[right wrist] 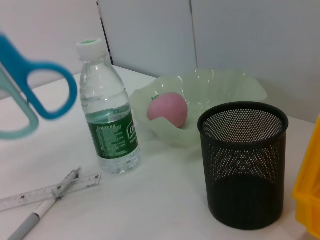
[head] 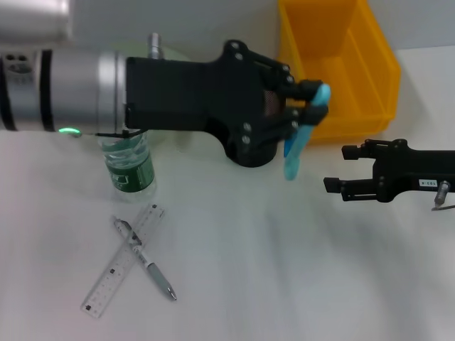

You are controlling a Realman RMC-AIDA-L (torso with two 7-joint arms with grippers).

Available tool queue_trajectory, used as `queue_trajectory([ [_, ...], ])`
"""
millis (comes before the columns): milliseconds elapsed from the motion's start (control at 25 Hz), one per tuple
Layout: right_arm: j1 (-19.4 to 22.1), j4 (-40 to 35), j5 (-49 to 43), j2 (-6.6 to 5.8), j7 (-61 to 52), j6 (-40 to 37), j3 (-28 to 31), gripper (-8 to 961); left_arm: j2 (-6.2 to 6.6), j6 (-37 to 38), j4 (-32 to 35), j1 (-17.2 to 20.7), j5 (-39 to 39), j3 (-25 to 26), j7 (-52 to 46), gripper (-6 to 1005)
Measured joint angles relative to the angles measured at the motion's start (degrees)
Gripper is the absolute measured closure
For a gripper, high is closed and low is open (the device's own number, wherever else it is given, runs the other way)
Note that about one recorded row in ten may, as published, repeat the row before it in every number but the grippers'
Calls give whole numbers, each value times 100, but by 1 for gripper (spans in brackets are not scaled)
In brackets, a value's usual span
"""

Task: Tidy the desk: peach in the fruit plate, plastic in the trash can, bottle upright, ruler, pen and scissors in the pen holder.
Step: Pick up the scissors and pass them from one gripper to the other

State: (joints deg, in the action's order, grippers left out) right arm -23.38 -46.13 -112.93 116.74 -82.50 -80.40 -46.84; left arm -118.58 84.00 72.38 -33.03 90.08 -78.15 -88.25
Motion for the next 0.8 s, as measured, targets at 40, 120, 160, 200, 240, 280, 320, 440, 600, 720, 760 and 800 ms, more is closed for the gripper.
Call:
queue_trajectory([
  [40, -5, 2, -1, 5, 18, 0, -2, 142, -9, -86, 1, 112, -164, -5, -87, 810],
  [120, -19, -2, -2, 10, 41, -2, -8, 142, -14, -150, -4, 191, -288, -20, -124, 810],
  [160, -26, -9, -2, 10, 49, -3, -14, 142, -19, -208, -13, 247, -403, -33, -146, 810],
  [200, -31, -22, -2, 11, 52, -5, -25, 142, -32, -358, -67, 429, -780, -69, -172, 810],
  [240, -35, -29, -2, 13, 53, -6, -34, 142, -36, -486, -170, 579, -1192, -102, -173, 810],
  [280, -41, -38, -2, 15, 55, -8, -46, 142, -36, -486, -170, 579, -1192, -102, -173, 810],
  [320, -44, -46, -2, 18, 59, -22, -54, 142, -37, -551, -252, 656, -1457, -130, -169, 810],
  [440, -56, -54, 0, 21, 101, -127, -50, 142, -32, -662, -733, 886, -2507, -257, -70, 810],
  [600, -69, -85, 32, 26, 170, -240, -14, 142, -37, -678, -1274, 977, -3160, -365, -79, 810],
  [720, -68, -144, 44, 56, 241, -294, -20, 142, -36, -793, -1504, 1089, -3549, -528, -94, 810],
  [760, -68, -152, 46, 63, 270, -299, -25, 142, -38, -868, -1552, 1136, -3690, -616, -95, 810],
  [800, -69, -161, 47, 70, 304, -306, -27, 142, -38, -941, -1582, 1177, -3808, -686, -95, 809],
])
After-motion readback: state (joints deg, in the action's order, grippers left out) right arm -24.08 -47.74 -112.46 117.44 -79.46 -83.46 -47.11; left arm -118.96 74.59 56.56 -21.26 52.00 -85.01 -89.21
